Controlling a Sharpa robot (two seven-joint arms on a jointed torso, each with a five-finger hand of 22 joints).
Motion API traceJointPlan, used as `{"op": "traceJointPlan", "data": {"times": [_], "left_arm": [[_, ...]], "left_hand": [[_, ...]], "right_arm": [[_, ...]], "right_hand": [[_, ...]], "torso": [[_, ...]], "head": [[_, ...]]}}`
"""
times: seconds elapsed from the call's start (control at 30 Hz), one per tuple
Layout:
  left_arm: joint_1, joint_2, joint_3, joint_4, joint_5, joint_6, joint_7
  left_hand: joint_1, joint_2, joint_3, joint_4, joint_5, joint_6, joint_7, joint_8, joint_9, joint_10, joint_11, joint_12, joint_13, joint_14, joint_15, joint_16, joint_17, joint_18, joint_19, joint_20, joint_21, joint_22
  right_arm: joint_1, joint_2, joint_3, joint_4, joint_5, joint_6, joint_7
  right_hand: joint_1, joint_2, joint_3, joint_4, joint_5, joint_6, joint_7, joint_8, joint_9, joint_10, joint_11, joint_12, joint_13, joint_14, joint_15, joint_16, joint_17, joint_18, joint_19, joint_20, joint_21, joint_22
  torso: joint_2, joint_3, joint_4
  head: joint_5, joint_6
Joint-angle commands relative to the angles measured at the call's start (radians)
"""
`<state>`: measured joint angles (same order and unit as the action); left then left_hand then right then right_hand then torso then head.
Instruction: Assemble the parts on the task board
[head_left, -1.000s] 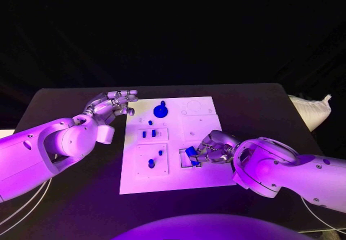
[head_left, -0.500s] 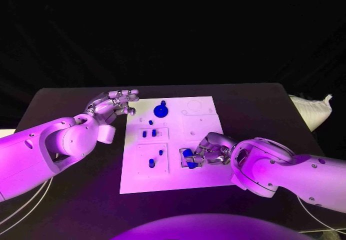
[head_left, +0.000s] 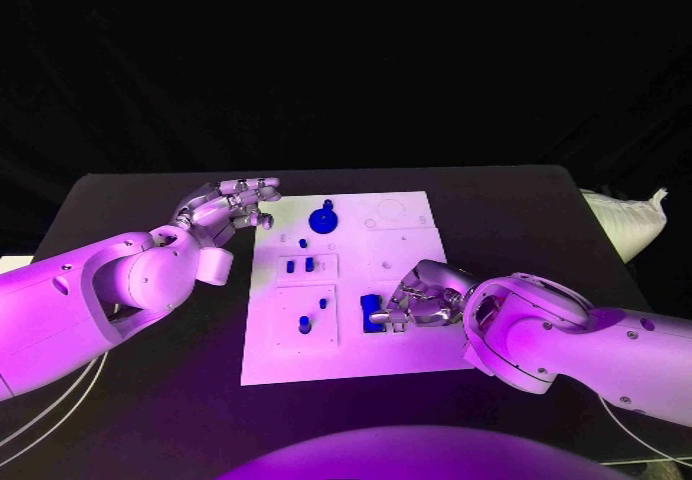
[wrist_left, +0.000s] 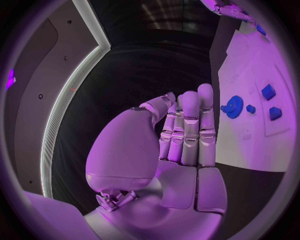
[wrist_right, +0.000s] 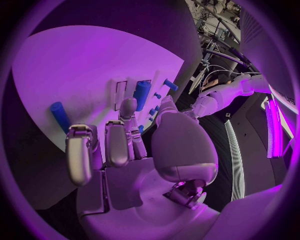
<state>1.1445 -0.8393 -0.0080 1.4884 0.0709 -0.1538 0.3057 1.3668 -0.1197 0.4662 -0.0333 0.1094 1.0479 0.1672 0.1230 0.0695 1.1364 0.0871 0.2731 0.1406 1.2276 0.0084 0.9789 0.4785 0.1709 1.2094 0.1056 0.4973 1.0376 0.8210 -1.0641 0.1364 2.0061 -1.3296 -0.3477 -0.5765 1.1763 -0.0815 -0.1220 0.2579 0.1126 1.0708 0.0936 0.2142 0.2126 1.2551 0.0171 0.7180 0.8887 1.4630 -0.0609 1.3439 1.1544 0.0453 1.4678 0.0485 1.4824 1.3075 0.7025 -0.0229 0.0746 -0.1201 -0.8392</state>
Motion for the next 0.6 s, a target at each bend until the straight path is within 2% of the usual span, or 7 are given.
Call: {"op": "traceJointPlan", "data": {"times": [0.03, 0.07, 0.17, 0.33, 0.5, 0.6], "left_arm": [[-0.001, 0.002, 0.001, 0.003, -0.011, 0.021, 0.003], [-0.001, 0.002, 0.001, 0.003, -0.011, 0.021, 0.003], [-0.001, 0.003, 0.001, 0.002, -0.011, 0.022, 0.003], [-0.001, 0.002, 0.001, 0.002, -0.012, 0.023, 0.003], [-0.001, 0.002, 0.001, 0.001, -0.012, 0.023, 0.002], [-0.001, 0.002, 0.001, 0.001, -0.012, 0.023, 0.002]], "left_hand": [[-0.003, 0.006, -0.005, 0.000, 0.002, -0.005, 0.000, 0.005, -0.002, -0.007, 0.003, 0.003, 0.002, -0.008, -0.002, -0.006, -0.001, 0.011, -0.008, 0.001, -0.003, -0.001], [-0.003, 0.006, -0.005, 0.000, 0.002, -0.005, 0.000, 0.005, -0.002, -0.007, 0.003, 0.003, 0.002, -0.008, -0.002, -0.006, -0.001, 0.011, -0.008, 0.001, -0.003, -0.001], [-0.003, 0.006, -0.005, 0.000, 0.002, -0.005, 0.000, 0.005, -0.002, -0.007, 0.003, 0.003, 0.002, -0.008, -0.002, -0.006, -0.001, 0.011, -0.008, 0.001, -0.003, -0.001], [-0.004, 0.006, -0.006, 0.001, 0.002, -0.005, 0.000, 0.005, -0.002, -0.008, 0.003, 0.004, 0.002, -0.008, -0.002, -0.006, -0.001, 0.011, -0.008, 0.001, -0.003, -0.001], [-0.004, 0.006, -0.006, 0.001, 0.002, -0.005, 0.000, 0.005, -0.002, -0.008, 0.003, 0.004, 0.002, -0.008, -0.002, -0.006, -0.001, 0.011, -0.008, 0.001, -0.003, -0.001], [-0.004, 0.006, -0.006, 0.001, 0.002, -0.005, 0.000, 0.005, -0.002, -0.008, 0.003, 0.004, 0.002, -0.008, -0.002, -0.006, -0.001, 0.011, -0.008, 0.001, -0.003, -0.001]], "right_arm": [[-0.001, 0.002, 0.000, 0.002, -0.068, 0.028, 0.023], [-0.001, 0.003, 0.000, 0.002, -0.079, 0.033, 0.022], [-0.002, 0.012, 0.000, -0.001, -0.117, 0.034, 0.012], [-0.004, 0.017, -0.001, -0.005, -0.156, 0.015, 0.000], [-0.004, -0.007, -0.001, 0.009, -0.146, -0.018, 0.006], [0.001, -0.042, 0.000, 0.026, -0.118, -0.035, 0.012]], "right_hand": [[0.081, 0.012, 0.012, -0.037, 0.012, 0.004, -0.005, 0.001, 0.005, 0.013, -0.007, 0.013, 0.017, 0.043, 0.001, -0.005, 0.001, -0.014, 0.030, 0.003, 0.001, 0.155], [0.113, 0.018, 0.018, -0.053, 0.013, 0.007, -0.006, 0.003, 0.007, 0.019, -0.009, 0.024, 0.027, 0.043, 0.000, -0.005, 0.001, -0.015, 0.031, 0.002, 0.002, 0.157], [0.153, 0.033, 0.024, -0.072, 0.008, 0.016, -0.009, 0.008, 0.012, 0.035, -0.012, 0.051, 0.050, 0.044, -0.002, -0.003, 0.004, -0.017, 0.036, 0.000, 0.008, 0.164], [0.171, 0.059, 0.031, -0.078, 0.012, 0.023, -0.012, 0.011, 0.016, 0.049, -0.015, 0.069, 0.066, 0.045, -0.005, -0.001, 0.007, -0.018, 0.039, -0.003, 0.011, 0.168], [0.154, 0.075, 0.021, -0.057, 0.087, 0.018, -0.011, 0.006, 0.016, 0.049, -0.014, 0.060, 0.064, 0.045, -0.005, -0.001, 0.007, -0.018, 0.039, -0.004, 0.011, 0.168], [0.143, 0.081, 0.014, -0.040, 0.143, 0.000, -0.005, -0.009, 0.012, 0.051, -0.010, 0.062, 0.070, 0.046, -0.002, 0.003, 0.014, -0.018, 0.040, -0.002, 0.012, 0.170]], "torso": [[0.000, -0.0002, -0.0002], [0.000, -0.0004, 0.0003], [0.000, 0.0000, 0.0004], [0.000, -0.0004, 0.0022], [-0.001, 0.0000, -0.0018], [-0.001, -0.0003, -0.0015]], "head": [[-0.001, -0.002], [-0.002, -0.003], [-0.002, -0.004], [-0.002, -0.006], [0.000, -0.004], [-0.005, -0.001]]}}
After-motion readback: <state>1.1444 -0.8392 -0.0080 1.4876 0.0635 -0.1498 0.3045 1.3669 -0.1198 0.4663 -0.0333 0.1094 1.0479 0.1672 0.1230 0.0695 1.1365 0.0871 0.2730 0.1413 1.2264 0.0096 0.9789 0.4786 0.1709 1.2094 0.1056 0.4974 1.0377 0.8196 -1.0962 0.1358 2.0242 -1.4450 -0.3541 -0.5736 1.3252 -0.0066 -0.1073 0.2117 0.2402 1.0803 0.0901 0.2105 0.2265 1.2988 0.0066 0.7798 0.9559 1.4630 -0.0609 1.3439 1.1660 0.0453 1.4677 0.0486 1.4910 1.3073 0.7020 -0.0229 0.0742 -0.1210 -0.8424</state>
